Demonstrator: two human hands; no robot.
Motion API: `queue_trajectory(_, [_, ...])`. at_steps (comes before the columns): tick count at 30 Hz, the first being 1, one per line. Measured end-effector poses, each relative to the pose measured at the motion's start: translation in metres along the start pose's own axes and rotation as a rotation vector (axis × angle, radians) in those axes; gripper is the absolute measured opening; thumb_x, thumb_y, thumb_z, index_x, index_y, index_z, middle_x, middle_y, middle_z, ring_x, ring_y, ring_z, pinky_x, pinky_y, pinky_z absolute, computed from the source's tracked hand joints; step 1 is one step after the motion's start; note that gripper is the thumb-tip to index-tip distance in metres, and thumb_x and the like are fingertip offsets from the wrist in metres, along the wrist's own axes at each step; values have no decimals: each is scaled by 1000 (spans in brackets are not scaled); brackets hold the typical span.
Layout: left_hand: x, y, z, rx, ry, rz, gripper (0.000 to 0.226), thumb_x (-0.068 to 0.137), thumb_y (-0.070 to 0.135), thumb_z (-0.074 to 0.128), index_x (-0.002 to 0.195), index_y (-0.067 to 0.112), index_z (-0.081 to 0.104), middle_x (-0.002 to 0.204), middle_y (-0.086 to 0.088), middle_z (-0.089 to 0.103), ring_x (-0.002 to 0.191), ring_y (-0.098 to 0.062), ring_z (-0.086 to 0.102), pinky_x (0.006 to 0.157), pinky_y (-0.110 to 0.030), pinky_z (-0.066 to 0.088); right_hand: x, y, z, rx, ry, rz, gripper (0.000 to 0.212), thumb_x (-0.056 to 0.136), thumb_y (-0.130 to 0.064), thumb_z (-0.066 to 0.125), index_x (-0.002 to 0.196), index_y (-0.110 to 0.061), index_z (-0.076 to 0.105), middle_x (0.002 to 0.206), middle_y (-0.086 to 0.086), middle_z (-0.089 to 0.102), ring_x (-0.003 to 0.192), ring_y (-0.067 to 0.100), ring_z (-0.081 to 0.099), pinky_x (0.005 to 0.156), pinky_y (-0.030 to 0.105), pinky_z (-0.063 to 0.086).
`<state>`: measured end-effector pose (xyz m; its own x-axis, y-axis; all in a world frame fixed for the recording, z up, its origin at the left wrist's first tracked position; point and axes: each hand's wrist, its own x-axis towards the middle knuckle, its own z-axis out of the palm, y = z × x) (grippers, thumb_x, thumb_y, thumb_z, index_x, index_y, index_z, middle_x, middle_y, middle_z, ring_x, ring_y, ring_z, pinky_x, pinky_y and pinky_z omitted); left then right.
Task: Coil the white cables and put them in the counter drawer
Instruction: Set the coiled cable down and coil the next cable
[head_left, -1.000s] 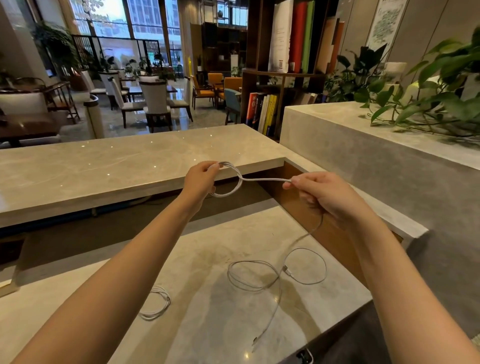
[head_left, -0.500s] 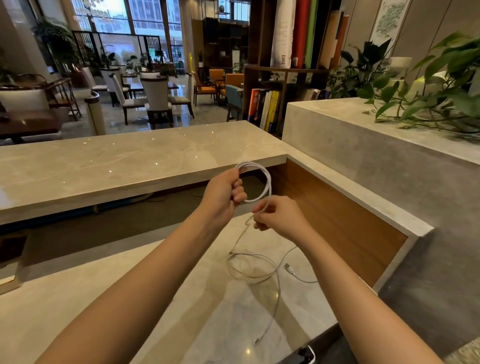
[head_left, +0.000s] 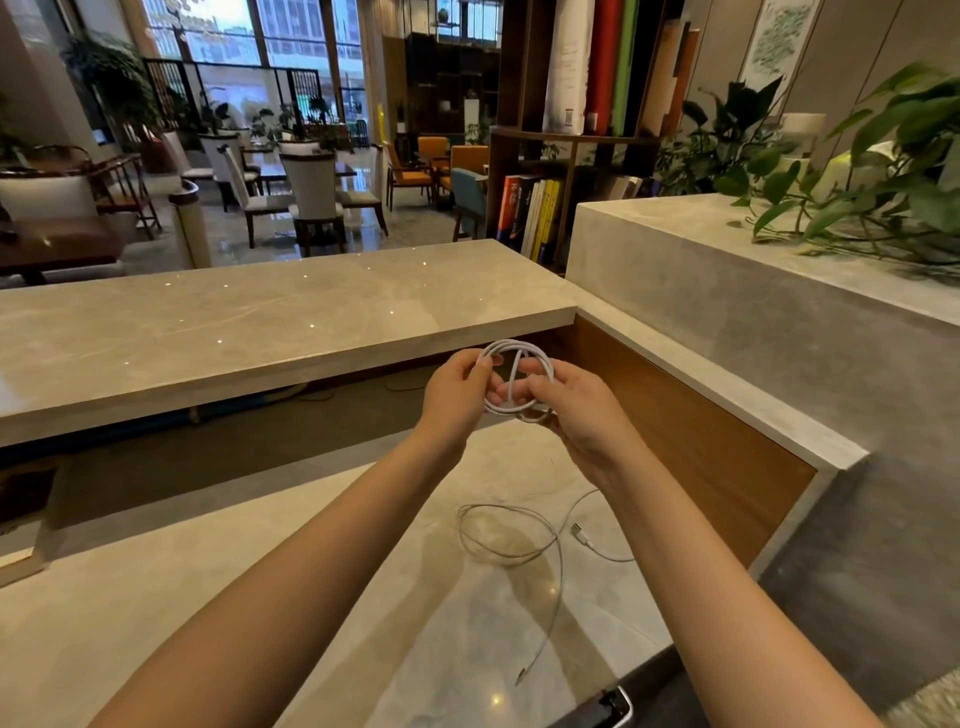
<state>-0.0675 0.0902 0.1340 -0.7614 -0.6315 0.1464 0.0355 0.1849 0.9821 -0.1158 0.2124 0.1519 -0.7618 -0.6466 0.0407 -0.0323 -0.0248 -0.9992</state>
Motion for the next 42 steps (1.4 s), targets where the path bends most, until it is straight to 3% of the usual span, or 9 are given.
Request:
queue_trajectory(5, [-1,7,-6,-337,-186,-208,23,95,10,45,94,5,67,79,-5,70,70,-12,67,62,-22,54,7,16,-8,212,-38,223,21,94,-8,46,89,-7,67,74,7,69,71,16,59,68,30,47])
queue_trajectory(9, [-5,7,-11,-537,-252,-327,21,91,7,48,85,1,67,69,-7,69,67,-16,68,66,-27,59,8,26,-10,333,-14,338,13,94,-7,47,99,-1,59,63,5,62,56,14,55,53,24,49])
queue_trajectory(12, [-4,4,-15,-608,-254,-388,21,92,9,48,79,0,62,60,-6,61,55,-15,63,62,-28,58,9,28,-10,272,18,311,19,93,-11,52,105,1,61,72,9,63,61,15,57,57,26,50])
queue_trajectory(15, [-3,2,-13,-629,-257,-390,21,93,12,45,80,4,58,58,-2,49,45,-10,50,54,-24,51,10,29,-8,205,68,294,15,93,-14,54,92,-4,65,72,8,62,63,16,57,62,29,50])
queue_trajectory(20, [-2,-2,-14,-436,-293,-271,15,91,22,51,91,8,57,66,0,42,50,-9,40,57,-23,41,11,30,-5,204,124,276,16,90,-14,57,79,-6,64,65,6,59,62,17,57,66,31,53])
queue_trajectory(24, [-4,-7,-12,16,-203,-60,25,92,15,52,116,8,60,80,-2,56,64,-11,51,61,-20,45,12,29,-8,127,116,227,20,93,-22,53,85,-6,63,68,6,61,65,17,60,63,29,56])
queue_trajectory(28, [-5,-13,-13,261,-63,67,32,99,26,38,110,10,63,85,0,63,74,-10,59,64,-20,45,9,29,-11,-15,102,142,26,96,-26,48,86,-7,63,74,8,65,64,15,64,64,27,58])
queue_trajectory(34, [1,-18,-23,-109,164,-28,38,102,30,25,116,14,57,99,-5,69,94,-16,62,79,-25,49,7,34,-6,-39,167,149,24,97,-22,46,94,-5,64,83,11,66,68,15,66,57,20,56])
queue_trajectory(42, [3,-17,-34,-717,184,-275,27,101,16,31,115,6,52,96,-11,68,93,-23,66,82,-32,52,5,39,1,156,208,130,23,95,-17,50,103,0,65,83,5,67,78,16,64,67,23,57])
